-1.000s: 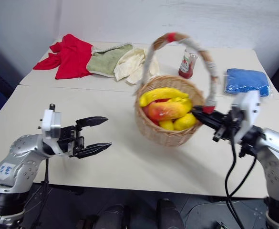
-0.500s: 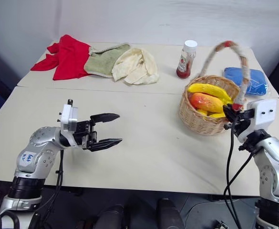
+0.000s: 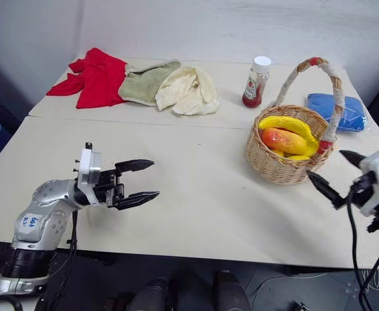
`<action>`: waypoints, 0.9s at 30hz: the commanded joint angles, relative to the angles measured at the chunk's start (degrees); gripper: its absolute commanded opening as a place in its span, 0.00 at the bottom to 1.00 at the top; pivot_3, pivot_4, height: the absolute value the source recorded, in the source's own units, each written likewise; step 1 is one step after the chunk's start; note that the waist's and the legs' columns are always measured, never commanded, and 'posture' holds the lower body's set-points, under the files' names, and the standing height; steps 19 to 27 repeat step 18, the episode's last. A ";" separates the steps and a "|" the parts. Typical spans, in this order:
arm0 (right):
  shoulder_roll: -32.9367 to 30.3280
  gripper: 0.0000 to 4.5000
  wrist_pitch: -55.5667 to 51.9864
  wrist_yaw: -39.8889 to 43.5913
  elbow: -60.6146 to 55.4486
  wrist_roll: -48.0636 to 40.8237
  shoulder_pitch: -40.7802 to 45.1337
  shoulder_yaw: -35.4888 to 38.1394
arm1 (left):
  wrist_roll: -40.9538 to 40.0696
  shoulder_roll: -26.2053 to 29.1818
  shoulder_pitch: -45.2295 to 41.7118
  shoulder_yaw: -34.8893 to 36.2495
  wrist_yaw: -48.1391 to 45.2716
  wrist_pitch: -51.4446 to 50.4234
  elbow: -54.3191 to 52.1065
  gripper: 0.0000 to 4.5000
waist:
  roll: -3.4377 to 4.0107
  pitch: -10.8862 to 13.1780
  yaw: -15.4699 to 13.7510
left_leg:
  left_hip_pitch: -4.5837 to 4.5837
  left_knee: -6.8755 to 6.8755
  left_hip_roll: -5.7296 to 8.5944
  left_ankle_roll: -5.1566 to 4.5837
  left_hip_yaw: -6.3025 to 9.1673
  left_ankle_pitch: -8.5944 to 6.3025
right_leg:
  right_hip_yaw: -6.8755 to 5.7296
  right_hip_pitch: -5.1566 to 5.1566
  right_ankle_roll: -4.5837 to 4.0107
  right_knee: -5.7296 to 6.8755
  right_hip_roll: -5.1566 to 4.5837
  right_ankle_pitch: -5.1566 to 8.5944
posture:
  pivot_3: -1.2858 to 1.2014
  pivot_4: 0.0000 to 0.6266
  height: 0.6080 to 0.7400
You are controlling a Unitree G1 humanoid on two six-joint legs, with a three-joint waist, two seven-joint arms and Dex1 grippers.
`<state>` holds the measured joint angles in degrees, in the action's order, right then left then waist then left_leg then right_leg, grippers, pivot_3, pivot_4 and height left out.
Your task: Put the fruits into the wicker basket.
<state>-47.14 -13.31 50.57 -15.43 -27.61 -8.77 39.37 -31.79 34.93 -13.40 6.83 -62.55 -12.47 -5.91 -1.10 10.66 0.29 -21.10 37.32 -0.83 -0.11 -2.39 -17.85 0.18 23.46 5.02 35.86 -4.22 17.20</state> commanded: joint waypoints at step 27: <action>7.15 1.00 29.43 16.78 16.40 10.13 8.43 -30.39 | 15.76 2.14 15.08 5.41 11.33 18.79 -1.16 1.00 | 0.00 0.00 -0.24 | -0.07 0.02 0.05 -0.01 0.08 -0.02 | -0.11 0.01 0.00 -0.04 -0.24 0.00 | 0.52 0.24 1.00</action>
